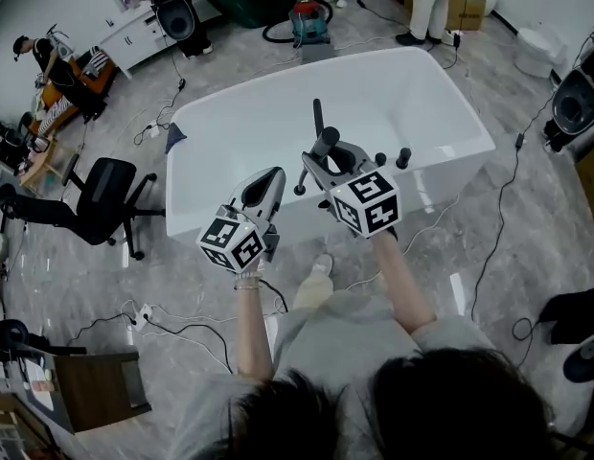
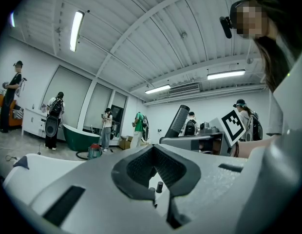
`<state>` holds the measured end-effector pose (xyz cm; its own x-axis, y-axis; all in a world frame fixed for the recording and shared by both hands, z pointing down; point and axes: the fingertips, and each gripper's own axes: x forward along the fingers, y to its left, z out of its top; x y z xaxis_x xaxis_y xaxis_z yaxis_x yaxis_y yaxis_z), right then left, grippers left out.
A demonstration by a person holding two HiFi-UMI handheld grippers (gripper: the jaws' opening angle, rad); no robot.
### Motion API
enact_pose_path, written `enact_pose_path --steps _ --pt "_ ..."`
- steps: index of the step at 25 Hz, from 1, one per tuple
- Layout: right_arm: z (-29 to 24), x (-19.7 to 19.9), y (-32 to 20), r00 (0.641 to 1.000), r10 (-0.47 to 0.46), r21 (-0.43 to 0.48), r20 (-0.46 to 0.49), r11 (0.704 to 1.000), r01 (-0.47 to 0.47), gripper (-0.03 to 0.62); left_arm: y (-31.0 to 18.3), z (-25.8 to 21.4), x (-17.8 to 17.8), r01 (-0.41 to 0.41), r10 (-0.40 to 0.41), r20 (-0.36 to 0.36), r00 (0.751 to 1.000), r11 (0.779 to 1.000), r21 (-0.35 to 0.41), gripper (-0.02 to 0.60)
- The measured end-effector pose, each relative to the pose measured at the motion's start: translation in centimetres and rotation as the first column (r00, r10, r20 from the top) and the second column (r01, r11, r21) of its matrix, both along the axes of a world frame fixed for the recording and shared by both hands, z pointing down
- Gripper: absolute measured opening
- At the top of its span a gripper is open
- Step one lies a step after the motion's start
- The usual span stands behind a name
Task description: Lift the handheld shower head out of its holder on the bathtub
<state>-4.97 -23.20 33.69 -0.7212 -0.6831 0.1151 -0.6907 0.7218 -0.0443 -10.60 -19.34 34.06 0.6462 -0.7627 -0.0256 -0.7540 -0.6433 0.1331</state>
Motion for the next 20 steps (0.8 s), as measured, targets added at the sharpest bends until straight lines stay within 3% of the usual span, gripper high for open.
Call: enact_pose_path --steps 20 --pt "-0.6 1.4 2.4 1.0 -0.013 0.035 0.02 0.999 0.012 0.132 2.2 -0.1 2.1 -0.011 0.011 0.017 1.0 1.0 0.011 0.005"
